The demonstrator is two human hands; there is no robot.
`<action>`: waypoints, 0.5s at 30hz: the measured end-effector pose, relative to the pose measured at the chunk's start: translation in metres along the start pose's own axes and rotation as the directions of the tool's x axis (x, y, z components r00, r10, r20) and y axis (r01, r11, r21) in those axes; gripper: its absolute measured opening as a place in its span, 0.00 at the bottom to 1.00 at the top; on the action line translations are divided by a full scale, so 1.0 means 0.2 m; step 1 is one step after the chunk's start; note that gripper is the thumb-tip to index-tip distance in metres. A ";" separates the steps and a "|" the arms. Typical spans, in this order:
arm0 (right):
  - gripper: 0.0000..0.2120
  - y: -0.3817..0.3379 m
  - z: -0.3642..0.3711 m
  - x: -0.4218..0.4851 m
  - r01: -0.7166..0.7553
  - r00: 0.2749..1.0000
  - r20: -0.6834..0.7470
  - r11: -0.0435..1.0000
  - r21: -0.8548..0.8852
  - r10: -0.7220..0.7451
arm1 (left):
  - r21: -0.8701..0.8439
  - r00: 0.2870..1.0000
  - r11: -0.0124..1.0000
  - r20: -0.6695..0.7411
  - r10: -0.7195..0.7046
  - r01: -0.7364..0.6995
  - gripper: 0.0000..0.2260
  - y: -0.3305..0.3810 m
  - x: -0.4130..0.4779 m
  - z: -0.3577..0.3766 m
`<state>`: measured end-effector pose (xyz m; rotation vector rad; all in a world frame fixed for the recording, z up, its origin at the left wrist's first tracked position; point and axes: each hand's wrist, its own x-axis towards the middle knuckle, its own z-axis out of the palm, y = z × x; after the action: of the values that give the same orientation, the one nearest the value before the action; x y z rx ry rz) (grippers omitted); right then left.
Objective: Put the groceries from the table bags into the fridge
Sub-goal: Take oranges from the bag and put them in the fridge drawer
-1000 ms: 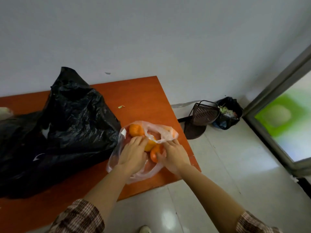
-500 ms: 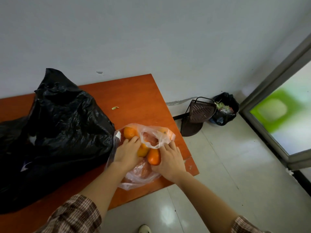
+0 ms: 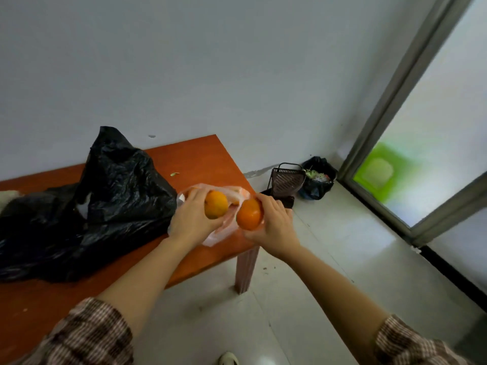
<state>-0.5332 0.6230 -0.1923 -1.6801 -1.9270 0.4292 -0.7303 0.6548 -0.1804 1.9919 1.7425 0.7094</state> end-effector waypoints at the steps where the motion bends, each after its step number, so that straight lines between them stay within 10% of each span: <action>1: 0.38 0.01 -0.07 -0.08 -0.020 0.999 -0.036 1.000 -0.003 0.020 | -0.011 0.999 0.999 -0.014 0.036 -0.037 0.30 0.08 -0.04 0.00; 15: 0.40 0.32 -1.36 -1.49 -0.434 0.751 -0.595 0.893 -0.116 0.287 | -0.335 0.754 0.715 0.019 0.657 -0.614 0.35 1.60 -0.76 0.43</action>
<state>-0.2997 0.3121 -0.0669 -2.0638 -1.2467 -0.1876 -0.4414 0.4613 -0.0735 2.3368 0.7549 0.9561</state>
